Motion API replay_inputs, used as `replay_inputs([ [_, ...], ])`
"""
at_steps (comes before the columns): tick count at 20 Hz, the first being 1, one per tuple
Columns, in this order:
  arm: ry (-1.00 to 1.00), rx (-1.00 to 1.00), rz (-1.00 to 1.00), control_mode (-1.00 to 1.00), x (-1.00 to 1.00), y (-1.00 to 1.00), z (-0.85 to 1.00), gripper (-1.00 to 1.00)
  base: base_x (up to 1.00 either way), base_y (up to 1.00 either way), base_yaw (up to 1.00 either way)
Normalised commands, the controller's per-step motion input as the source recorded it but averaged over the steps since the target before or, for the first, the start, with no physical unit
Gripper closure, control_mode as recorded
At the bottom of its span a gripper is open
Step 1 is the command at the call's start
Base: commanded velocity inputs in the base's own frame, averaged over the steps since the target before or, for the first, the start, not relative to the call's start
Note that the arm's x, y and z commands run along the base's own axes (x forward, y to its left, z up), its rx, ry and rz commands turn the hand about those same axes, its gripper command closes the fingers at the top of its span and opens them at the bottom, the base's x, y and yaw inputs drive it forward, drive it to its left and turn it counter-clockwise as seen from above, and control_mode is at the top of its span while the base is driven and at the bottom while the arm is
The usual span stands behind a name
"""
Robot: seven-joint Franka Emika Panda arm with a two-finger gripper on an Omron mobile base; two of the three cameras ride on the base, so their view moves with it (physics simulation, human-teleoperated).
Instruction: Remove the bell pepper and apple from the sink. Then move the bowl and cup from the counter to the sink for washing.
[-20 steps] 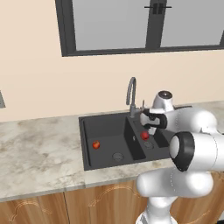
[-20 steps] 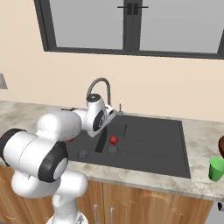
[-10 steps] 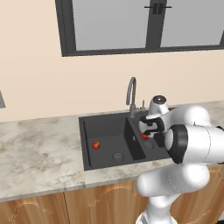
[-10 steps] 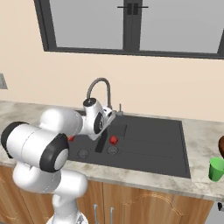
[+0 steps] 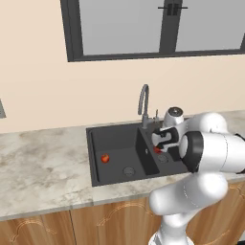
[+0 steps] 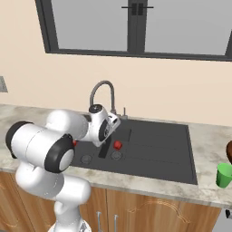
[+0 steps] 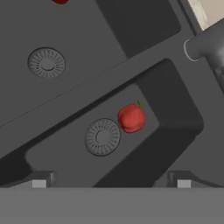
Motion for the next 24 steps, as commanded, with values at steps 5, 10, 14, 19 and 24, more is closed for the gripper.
replay_inputs([
  [5,-0.01,0.04,0.04,-1.0,0.17,0.0,-0.14,-1.0,0.0,0.0,0.0],
  [10,-0.02,0.02,0.07,-1.0,0.23,0.0,-0.14,-1.0,0.0,0.0,0.0],
  [14,0.0,0.0,0.1,-1.0,0.2,-0.03,-0.14,-1.0,0.0,0.0,0.0],
  [19,0.0,0.0,0.07,-1.0,0.2,-0.06,-0.12,-1.0,0.0,0.0,0.0],
  [24,0.0,0.0,0.05,-1.0,0.22,-0.09,-0.1,-1.0,0.0,0.0,0.0],
])
